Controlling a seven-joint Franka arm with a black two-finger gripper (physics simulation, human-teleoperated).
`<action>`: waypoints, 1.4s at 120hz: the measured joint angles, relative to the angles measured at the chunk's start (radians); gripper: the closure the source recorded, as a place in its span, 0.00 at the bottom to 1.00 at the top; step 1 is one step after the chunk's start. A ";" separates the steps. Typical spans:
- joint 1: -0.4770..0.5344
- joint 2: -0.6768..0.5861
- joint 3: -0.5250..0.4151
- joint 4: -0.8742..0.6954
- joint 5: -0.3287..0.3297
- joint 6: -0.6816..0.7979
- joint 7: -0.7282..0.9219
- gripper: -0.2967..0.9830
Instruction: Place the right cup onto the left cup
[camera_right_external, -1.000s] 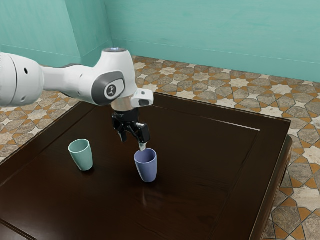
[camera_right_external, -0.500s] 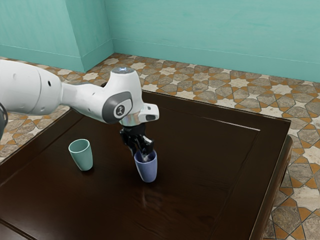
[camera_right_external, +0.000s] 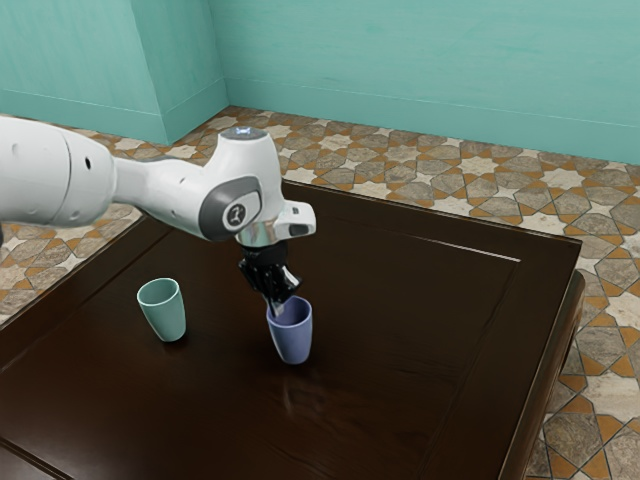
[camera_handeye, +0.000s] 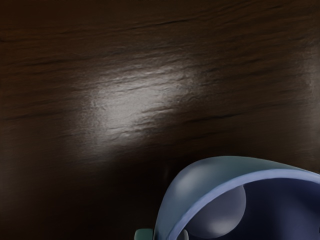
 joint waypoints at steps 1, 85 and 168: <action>0.000 -0.003 0.000 0.000 0.000 -0.002 0.000 0.83; 0.022 -0.390 0.286 -0.001 -0.019 -0.356 0.074 0.85; 0.134 -0.268 0.405 0.050 -0.023 -0.315 0.245 0.85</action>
